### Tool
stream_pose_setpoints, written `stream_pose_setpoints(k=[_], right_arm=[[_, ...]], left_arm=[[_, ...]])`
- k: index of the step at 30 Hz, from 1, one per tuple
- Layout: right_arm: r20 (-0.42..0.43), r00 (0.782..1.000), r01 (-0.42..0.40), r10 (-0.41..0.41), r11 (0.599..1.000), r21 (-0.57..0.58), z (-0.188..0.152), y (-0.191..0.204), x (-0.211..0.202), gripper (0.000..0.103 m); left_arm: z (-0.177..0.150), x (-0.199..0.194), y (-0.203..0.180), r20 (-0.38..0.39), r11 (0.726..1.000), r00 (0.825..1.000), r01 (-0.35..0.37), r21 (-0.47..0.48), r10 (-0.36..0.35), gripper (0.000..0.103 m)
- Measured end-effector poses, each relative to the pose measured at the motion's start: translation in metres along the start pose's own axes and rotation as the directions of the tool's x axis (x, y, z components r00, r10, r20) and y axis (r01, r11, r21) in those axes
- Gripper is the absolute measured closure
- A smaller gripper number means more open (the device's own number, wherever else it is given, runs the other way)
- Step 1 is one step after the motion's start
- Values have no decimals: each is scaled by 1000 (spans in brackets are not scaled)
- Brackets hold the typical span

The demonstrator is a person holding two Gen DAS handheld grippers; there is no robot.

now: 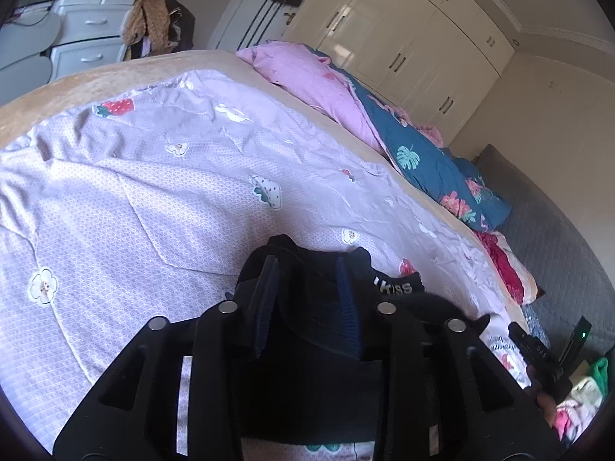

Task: Fold small clothes
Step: 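Lower the hem onto the collar and open both tools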

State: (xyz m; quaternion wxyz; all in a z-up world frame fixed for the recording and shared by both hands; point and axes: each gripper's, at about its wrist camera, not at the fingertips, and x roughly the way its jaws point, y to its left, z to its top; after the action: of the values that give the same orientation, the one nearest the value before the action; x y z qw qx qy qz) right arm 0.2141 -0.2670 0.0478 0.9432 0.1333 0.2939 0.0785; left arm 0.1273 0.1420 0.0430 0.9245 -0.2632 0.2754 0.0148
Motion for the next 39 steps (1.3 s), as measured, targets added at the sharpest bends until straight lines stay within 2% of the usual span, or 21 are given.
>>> stream_pose_setpoints(k=[3, 5, 7, 8, 9, 13, 19, 27, 31, 37, 39], right_arm=[[0, 1000, -18, 18, 996, -89, -7, 17, -3, 68], [-29, 999, -44, 40, 988, -147, -13, 28, -1, 73], [-58, 997, -62, 51, 979, -192, -20, 37, 3, 80], [-80, 996, -62, 45, 972, -225, -25, 43, 6, 81], [-98, 994, -60, 37, 967, -248, -30, 47, 9, 81], [-187, 982, -60, 6, 957, -285, -47, 54, 28, 81], [-248, 966, -9, -70, 953, -304, -59, 51, 54, 81], [-276, 959, -4, -62, 973, -232, -43, 45, 84, 81], [-276, 960, -11, -47, 979, -205, -32, 43, 93, 81], [-244, 968, 19, -53, 990, -139, -7, 25, 105, 81], [-233, 970, 44, -74, 990, -131, -3, 18, 109, 81]], left_arm=[[-13, 5, -15, -61, 996, 998, -1, 89, 7, 74], [-23, 12, -21, -105, 992, 994, 4, 126, 9, 74], [-33, 22, -24, -147, 989, 989, -1, 150, 23, 81], [-37, 26, -24, -165, 987, 986, -11, 158, 38, 92], [-41, 31, -23, -182, 986, 982, -25, 167, 56, 96], [-53, 47, -17, -241, 979, 964, -66, 191, 112, 96], [-53, 64, -10, -256, 963, 951, -110, 245, 173, 96], [-33, 101, -13, -215, 945, 950, -162, 285, 228, 96], [-17, 114, -13, -199, 956, 957, -157, 247, 209, 96], [18, 109, -2, -99, 969, 977, -168, 179, 188, 96], [28, 102, 6, -71, 971, 979, -180, 159, 194, 90]])
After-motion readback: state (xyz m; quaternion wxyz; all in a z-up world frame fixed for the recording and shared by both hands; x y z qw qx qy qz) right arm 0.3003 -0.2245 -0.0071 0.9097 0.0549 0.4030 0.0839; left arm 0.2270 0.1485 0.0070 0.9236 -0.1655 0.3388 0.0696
